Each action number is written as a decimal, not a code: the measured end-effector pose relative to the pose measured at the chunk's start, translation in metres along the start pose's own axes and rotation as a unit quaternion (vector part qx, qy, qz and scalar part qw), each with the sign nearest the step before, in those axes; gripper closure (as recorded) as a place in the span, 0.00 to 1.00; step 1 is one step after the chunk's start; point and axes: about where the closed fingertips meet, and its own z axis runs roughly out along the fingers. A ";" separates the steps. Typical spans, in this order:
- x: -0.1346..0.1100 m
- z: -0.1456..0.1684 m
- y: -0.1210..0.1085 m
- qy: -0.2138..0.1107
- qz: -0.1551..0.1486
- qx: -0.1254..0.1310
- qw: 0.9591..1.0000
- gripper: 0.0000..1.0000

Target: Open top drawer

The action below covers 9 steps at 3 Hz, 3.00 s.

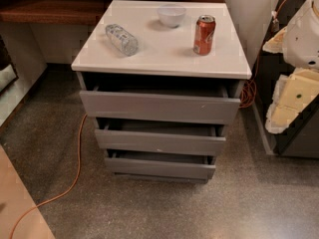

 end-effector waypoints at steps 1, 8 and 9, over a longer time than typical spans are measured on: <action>0.000 0.000 0.000 0.000 0.000 0.000 1.000 0.00; -0.086 0.170 -0.072 -0.167 -0.034 -0.015 0.985 0.00; -0.089 0.198 -0.063 -0.160 -0.047 -0.026 0.986 0.00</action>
Offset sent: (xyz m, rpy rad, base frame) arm 0.0347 -0.0029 -0.0363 0.1435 -0.0049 -0.0560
